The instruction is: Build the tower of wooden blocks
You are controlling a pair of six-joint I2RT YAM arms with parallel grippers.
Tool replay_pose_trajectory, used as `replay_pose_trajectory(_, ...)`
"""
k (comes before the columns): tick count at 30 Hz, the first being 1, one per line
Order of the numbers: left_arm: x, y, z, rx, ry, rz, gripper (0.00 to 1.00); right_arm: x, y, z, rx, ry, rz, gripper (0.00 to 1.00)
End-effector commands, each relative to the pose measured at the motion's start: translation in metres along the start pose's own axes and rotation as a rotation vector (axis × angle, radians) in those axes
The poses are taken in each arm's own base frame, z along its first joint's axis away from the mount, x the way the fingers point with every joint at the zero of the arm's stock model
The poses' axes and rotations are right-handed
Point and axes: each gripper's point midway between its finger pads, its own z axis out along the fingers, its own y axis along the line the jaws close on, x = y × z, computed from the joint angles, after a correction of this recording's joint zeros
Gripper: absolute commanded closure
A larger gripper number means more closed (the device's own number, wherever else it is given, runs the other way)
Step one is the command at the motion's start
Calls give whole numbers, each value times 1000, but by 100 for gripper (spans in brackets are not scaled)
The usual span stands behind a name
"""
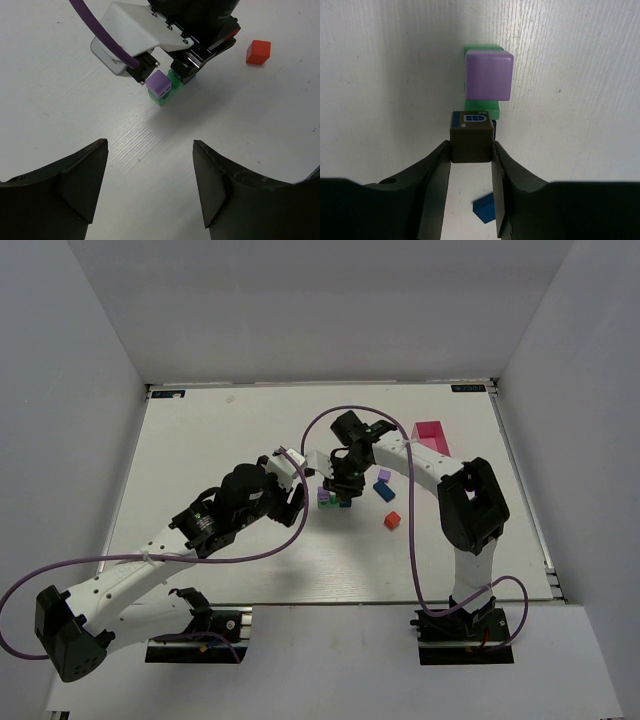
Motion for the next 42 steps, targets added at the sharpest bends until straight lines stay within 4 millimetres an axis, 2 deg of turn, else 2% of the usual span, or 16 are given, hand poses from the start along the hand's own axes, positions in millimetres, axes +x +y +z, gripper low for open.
replay_pose_trajectory(1, -4, 3, -5, -12, -23, -1, 21, -11, -11, -9, 41, -7, -11, 96)
replay_pose_trajectory(42, 0, 3, -4, -12, -14, 0, 21, -5, -14, 5, 39, 9, 10, 94)
